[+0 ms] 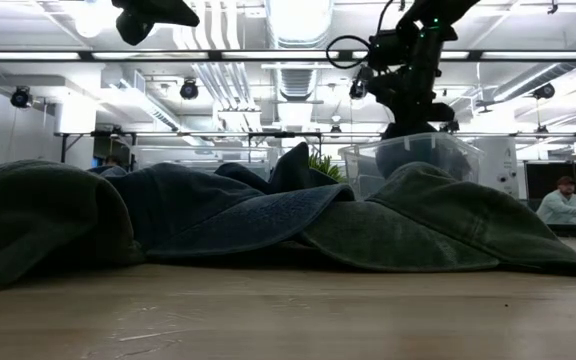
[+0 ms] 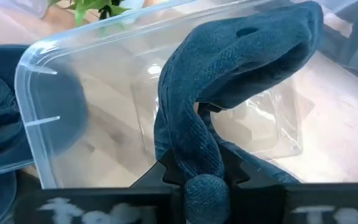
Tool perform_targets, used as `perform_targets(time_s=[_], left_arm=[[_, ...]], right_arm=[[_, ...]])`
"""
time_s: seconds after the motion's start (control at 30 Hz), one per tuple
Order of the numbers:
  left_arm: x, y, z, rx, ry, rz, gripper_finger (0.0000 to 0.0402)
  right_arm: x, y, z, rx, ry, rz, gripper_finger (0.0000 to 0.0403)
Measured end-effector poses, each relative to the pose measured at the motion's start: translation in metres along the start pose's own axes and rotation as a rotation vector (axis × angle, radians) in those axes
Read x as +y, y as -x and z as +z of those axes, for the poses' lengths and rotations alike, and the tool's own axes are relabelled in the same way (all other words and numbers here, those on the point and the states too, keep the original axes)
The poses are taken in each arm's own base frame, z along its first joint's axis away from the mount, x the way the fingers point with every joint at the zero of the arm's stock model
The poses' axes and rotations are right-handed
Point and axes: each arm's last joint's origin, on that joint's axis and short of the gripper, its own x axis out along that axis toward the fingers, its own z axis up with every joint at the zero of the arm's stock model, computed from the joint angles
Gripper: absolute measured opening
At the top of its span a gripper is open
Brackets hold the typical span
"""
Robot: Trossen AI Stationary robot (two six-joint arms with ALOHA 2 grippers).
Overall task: Pick and place caps into container
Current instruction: Put the right blue cap into the right transparent container
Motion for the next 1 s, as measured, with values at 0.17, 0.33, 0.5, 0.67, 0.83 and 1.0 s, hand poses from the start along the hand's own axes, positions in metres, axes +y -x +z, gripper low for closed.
perform_targets(time_s=[0.17,0.33,0.5,0.67,0.83,1.0], left_arm=[[0.0,0.0,0.0,0.0,0.0,0.0,0.0],[0.0,0.0,0.0,0.0,0.0,0.0,0.0],[0.0,0.0,0.0,0.0,0.0,0.0,0.0],[0.0,0.0,0.0,0.0,0.0,0.0,0.0],[0.0,0.0,0.0,0.0,0.0,0.002,0.0],[0.0,0.0,0.0,-0.001,-0.001,0.007,0.0]], right_arm=[[-0.005,-0.013,-0.007,0.048,-0.01,-0.019,0.0028],[-0.011,-0.031,-0.018,0.112,-0.015,-0.064,0.0044],[-0.013,-0.035,-0.021,0.117,0.009,-0.092,0.005],[-0.014,-0.023,-0.011,0.083,0.014,-0.045,0.0088],[-0.021,-0.01,-0.005,0.073,0.01,-0.031,0.0163],[-0.026,0.0,-0.003,0.086,0.042,-0.036,0.0235]])
